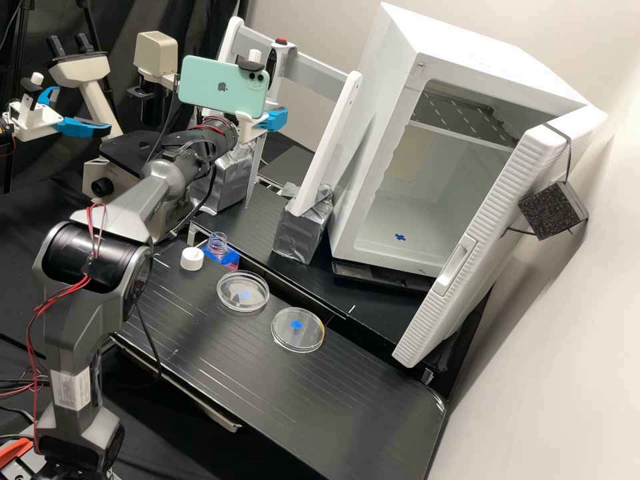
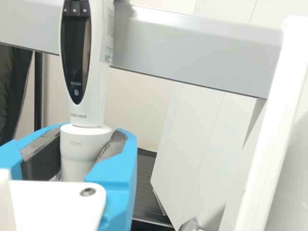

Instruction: Use the pipette

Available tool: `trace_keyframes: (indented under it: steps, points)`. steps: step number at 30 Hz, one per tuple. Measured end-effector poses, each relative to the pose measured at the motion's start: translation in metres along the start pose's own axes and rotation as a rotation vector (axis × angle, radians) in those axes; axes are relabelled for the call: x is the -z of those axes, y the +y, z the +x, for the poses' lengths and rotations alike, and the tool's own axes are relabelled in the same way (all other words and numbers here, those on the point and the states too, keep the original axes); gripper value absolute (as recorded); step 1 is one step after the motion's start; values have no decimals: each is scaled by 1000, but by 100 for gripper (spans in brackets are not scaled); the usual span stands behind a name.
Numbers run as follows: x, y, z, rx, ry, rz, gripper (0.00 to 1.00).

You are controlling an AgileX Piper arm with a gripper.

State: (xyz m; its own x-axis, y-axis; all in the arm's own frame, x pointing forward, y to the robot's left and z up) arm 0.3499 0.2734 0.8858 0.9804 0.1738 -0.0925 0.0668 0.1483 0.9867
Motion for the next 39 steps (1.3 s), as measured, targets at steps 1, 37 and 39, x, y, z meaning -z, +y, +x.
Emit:
trace_keyframes:
  steps: [1,37,39]
  points:
    - [0,0,0,0,0,2,0]
    - [1,51,-24,-123,52,88,0]
    - [-1,53,-34,-115,78,111,0]
